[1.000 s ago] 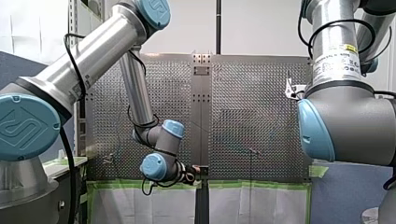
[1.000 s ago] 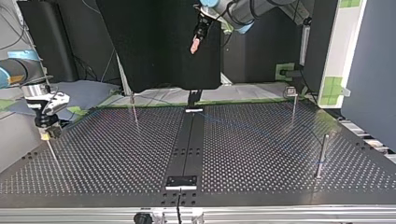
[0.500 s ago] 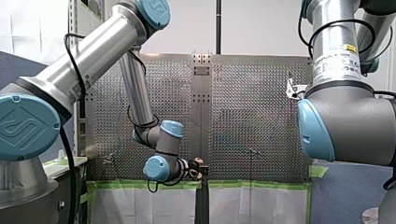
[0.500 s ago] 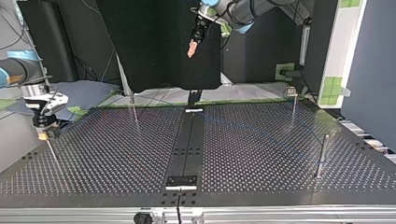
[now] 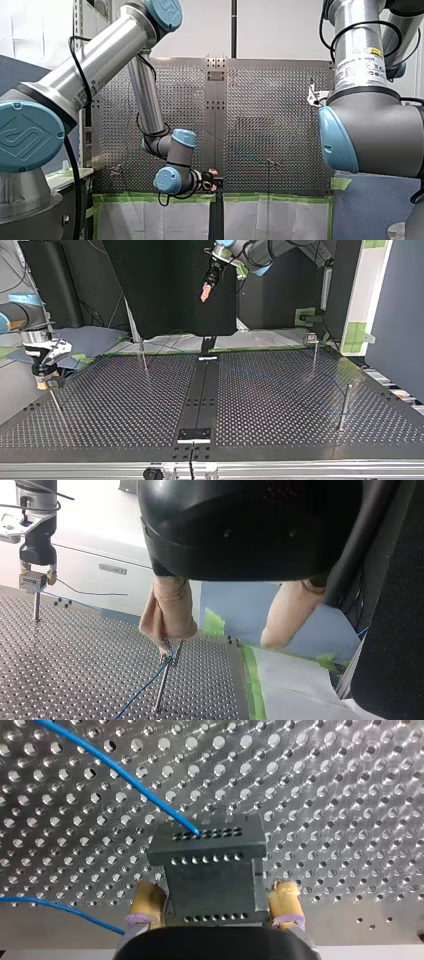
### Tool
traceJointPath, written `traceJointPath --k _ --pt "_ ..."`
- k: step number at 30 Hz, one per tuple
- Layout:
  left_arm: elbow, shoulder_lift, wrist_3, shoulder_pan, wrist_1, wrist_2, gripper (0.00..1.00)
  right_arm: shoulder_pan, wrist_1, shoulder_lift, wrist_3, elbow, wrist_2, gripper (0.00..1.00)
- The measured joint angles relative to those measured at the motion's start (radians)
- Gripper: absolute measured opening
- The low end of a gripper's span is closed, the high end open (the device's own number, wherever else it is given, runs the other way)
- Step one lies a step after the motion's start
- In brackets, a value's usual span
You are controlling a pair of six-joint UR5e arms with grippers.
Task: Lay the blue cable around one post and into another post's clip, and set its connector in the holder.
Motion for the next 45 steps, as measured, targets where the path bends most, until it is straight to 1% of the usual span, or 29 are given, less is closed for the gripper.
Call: traceJointPath --k 10,15,20,25,34,41,45 --pt "0.0 0.0 0.0 0.001 0.0 0.0 0.98 0.0 0.007 0.0 0.0 0.001 0.037 0.98" --pt "0.0 0.0 -0.002 0.001 0.0 -0.001 0.98 0.0 0.014 0.0 0.0 0.0 0.063 0.98" --pt "0.0 0.0 -0.003 0.002 0.001 -0.023 0.98 -0.001 0.022 0.0 0.0 0.0 0.091 0.98" --pt "0.0 0.001 -0.006 0.009 0.016 -0.073 0.98 -0.001 0.028 0.0 0.001 0.0 0.115 0.98" --pt "0.012 0.001 -0.018 0.033 0.085 -0.17 0.98 -0.002 0.036 0.001 0.002 0.002 0.16 0.98" --pt "0.031 0.001 -0.018 0.055 0.088 -0.247 0.98 -0.002 0.031 0.001 0.008 0.023 0.2 0.98" --pt "0.032 0.001 -0.018 0.073 0.083 -0.291 0.98 -0.002 0.027 0.001 0.01 0.029 0.21 0.98"
